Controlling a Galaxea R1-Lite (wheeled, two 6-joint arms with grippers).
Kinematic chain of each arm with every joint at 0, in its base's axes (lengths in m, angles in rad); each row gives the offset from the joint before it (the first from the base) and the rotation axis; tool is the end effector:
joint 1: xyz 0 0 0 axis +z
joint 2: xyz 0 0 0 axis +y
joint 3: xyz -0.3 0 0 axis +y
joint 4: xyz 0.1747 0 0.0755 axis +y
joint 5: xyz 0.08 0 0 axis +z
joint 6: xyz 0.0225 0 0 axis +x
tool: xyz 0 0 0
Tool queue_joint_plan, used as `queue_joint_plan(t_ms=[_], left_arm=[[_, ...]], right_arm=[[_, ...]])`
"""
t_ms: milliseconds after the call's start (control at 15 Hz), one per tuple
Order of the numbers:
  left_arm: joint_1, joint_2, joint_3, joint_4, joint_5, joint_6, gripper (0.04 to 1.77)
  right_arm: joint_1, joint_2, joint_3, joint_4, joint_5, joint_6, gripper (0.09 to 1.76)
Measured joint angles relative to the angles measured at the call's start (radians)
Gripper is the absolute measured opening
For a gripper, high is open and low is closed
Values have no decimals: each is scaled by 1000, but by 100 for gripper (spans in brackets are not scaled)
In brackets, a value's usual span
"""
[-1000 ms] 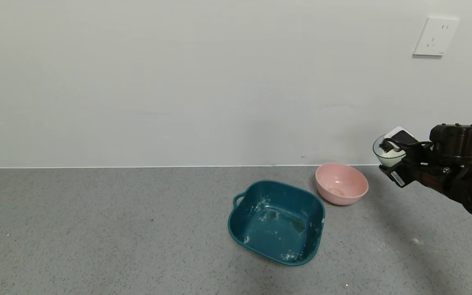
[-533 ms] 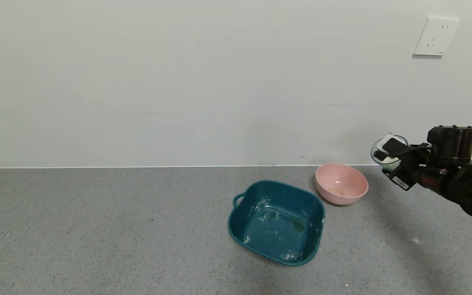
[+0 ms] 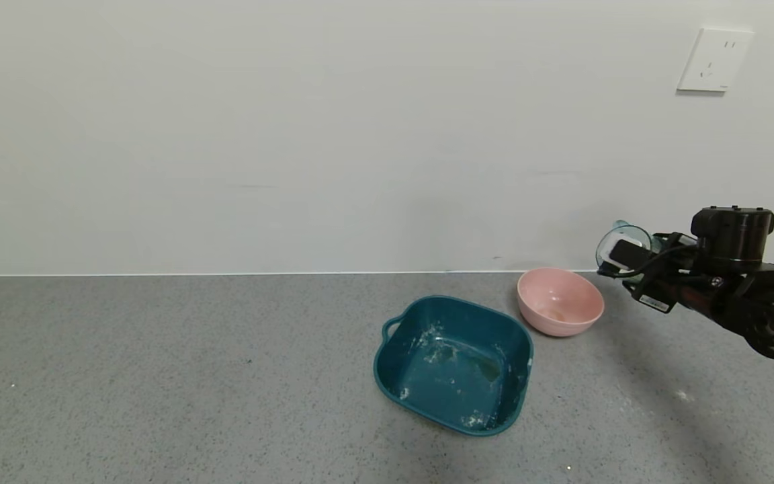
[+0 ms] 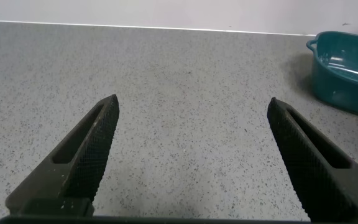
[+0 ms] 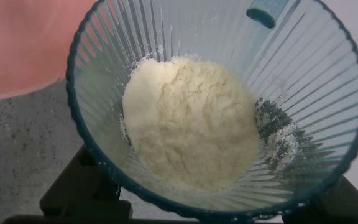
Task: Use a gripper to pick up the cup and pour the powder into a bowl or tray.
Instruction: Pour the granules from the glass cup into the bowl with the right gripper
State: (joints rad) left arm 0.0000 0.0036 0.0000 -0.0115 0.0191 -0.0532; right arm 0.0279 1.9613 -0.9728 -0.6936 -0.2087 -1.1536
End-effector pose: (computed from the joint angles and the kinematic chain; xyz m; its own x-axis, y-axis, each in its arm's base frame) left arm -0.0225 0.0004 0.0768 0.9998 0.0191 0.0079 -0.0187 0.9984 -0.0533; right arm 0.3709 0.0057 0.1434 0.9415 -0.1810 -0.2843 -0.1964 0.3911 -0.8992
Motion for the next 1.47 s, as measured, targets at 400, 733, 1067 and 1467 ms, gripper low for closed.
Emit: queue_joint_plan(t_ms=[400, 733, 1067, 1467], left_arm=[[0, 0, 0, 0, 0, 0, 172], [0, 0, 0, 0, 0, 0, 172], [0, 0, 0, 0, 0, 0, 172], [0, 0, 0, 0, 0, 0, 172]], right_arm=[[-14, 4, 5, -68, -1, -213, 134], [-11, 4, 30, -95, -47, -342, 134], [7, 32, 44, -193, -88, -446, 134], [28, 87, 64, -258, -92, -554, 134]])
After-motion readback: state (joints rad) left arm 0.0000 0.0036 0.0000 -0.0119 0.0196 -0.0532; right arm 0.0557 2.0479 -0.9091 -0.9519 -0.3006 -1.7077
